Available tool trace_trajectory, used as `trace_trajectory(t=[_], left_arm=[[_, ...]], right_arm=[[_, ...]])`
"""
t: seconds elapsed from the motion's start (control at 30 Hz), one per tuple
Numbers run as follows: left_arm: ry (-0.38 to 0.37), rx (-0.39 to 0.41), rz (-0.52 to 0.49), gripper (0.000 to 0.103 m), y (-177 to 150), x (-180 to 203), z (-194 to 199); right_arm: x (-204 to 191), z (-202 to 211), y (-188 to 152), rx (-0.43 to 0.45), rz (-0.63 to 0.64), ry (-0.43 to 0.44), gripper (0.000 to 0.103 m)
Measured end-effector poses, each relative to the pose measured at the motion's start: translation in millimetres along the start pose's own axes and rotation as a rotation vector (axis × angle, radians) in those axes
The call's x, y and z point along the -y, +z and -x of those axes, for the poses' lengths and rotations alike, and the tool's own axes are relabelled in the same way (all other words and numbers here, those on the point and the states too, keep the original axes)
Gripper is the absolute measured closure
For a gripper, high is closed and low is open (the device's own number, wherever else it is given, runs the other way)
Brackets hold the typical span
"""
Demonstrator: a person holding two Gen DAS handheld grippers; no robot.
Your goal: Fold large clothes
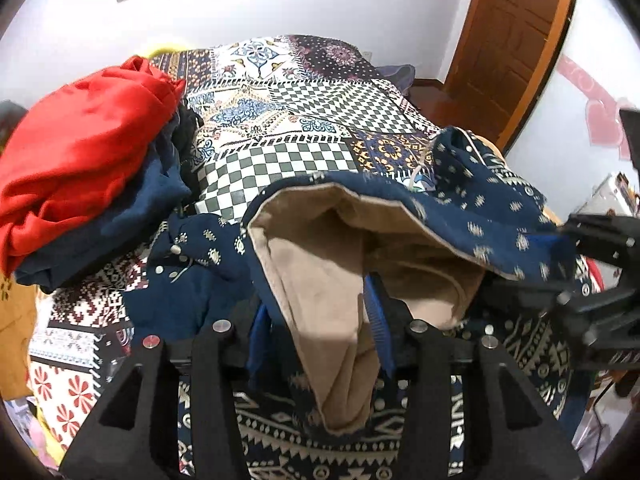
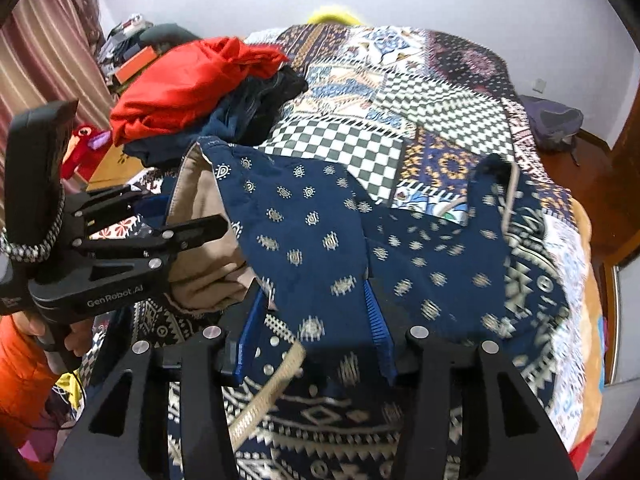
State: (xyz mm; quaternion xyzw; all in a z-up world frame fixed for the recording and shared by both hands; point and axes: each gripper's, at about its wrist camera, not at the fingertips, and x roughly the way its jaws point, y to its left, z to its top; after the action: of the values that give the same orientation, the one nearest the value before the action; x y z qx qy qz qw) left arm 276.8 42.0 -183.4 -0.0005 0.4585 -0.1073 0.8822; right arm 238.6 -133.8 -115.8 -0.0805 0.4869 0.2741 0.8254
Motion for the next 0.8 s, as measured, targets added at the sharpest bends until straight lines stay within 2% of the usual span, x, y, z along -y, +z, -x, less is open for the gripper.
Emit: trace_trajectory(t=[0.1, 0.2, 0.23, 0.27, 0.33, 0.37, 0.4, 0.43, 0.5, 0.53, 0.67, 0.8], left_arm=[[-0.002, 0.011, -0.008, 0.059, 4.7, -0.5, -4.7], [0.062, 0.035, -0.069, 0.059, 5.6, 3.3, -8.6], [0.072, 0.037, -0.078, 0.061, 5.6, 4.9, -10.0], [0.067, 0.034, -0.079, 0.069, 5.8, 5.7, -11.5], [0.049, 0.025, -0.071, 0.076, 8.0, 4.5, -13.9], [0.044, 0.036, -0.063, 0.078, 8.7, 4.5, -11.9], [0.038, 0.048, -0.060, 0.085, 9.1, 4.3, -9.0], [0.027, 0.057, -0.056, 0.092, 9.6, 4.4, -6.3], [-0.003, 0.071, -0.045, 0.095, 10.4, 5.0, 0.8], [-0.022, 0.080, -0.042, 0.096, 10.6, 6.1, 5.7], [-0.054, 0.149, -0.052, 0.096, 3.8, 13.3, 28.4], [-0.115, 0.145, -0.029, 0.097, -9.0, 16.8, 41.5]], right_arm=[[4.4, -6.4, 1.3, -0.018, -0.042, 0.042, 0.058], [6.2, -8.4, 2.8, -0.004, -0.065, 0.078, 0.058], [5.9, -9.0, 3.7, 0.000, -0.062, 0.076, 0.058], [6.0, -10.6, 4.4, 0.000, -0.059, 0.069, 0.058], [6.7, -13.7, 6.4, -0.001, -0.057, 0.049, 0.058], [6.3, -13.8, 6.9, 0.008, -0.051, 0.039, 0.062], [6.0, -12.5, 7.4, 0.017, -0.043, 0.028, 0.071], [6.1, -10.7, 7.4, 0.024, -0.038, 0.020, 0.075], [8.8, -4.1, 6.3, 0.045, -0.044, 0.027, 0.087], [11.0, -0.3, 6.2, 0.053, -0.052, 0.034, 0.089], [19.4, 25.9, 0.7, 0.120, -0.096, 0.086, 0.091], [20.0, 52.0, -13.2, 0.154, -0.094, 0.101, 0.091]])
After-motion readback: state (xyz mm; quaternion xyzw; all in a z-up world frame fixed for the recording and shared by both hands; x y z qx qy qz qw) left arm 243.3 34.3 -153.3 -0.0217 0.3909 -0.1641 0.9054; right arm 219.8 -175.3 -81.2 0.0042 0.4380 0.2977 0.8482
